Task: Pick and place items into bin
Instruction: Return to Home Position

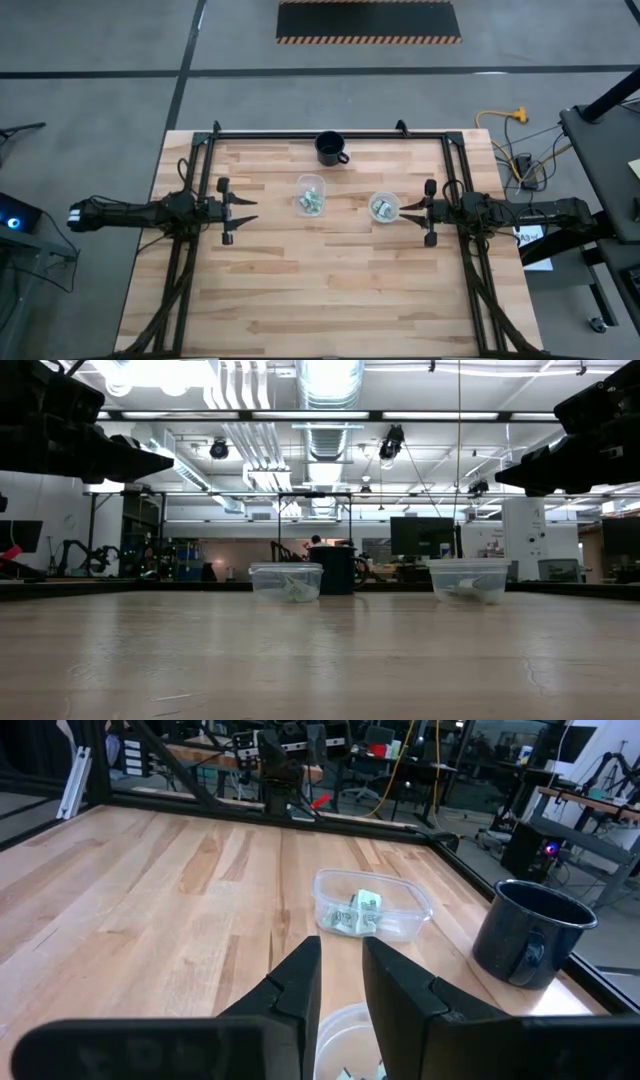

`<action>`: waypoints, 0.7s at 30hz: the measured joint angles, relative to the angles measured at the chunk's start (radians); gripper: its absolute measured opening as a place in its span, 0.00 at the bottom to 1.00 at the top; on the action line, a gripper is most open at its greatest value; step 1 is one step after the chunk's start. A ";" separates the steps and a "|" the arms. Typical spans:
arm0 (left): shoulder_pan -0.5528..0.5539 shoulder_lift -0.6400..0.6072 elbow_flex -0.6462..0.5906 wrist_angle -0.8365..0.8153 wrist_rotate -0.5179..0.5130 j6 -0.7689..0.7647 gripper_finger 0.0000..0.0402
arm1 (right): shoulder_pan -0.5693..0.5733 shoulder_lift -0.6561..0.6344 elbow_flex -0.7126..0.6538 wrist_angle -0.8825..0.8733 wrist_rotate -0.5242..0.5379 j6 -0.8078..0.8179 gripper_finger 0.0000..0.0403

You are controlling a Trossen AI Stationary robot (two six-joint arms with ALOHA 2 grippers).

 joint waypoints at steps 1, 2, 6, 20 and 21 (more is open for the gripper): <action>0.000 0.001 0.000 0.000 0.000 0.000 0.39 | 0.000 0.000 0.000 0.000 0.000 0.000 0.17; 0.000 0.003 0.000 0.000 0.000 0.000 0.39 | 0.000 0.000 0.000 0.000 0.000 0.000 0.17; 0.000 0.002 0.000 0.000 0.000 0.000 0.39 | 0.000 0.000 0.000 0.000 0.000 0.000 0.17; 0.000 0.008 0.000 0.000 0.000 0.000 0.39 | 0.000 0.000 0.000 0.000 0.000 0.000 0.17; 0.000 0.008 0.000 0.000 0.000 0.000 0.39 | 0.000 0.000 0.000 0.000 0.000 0.000 0.17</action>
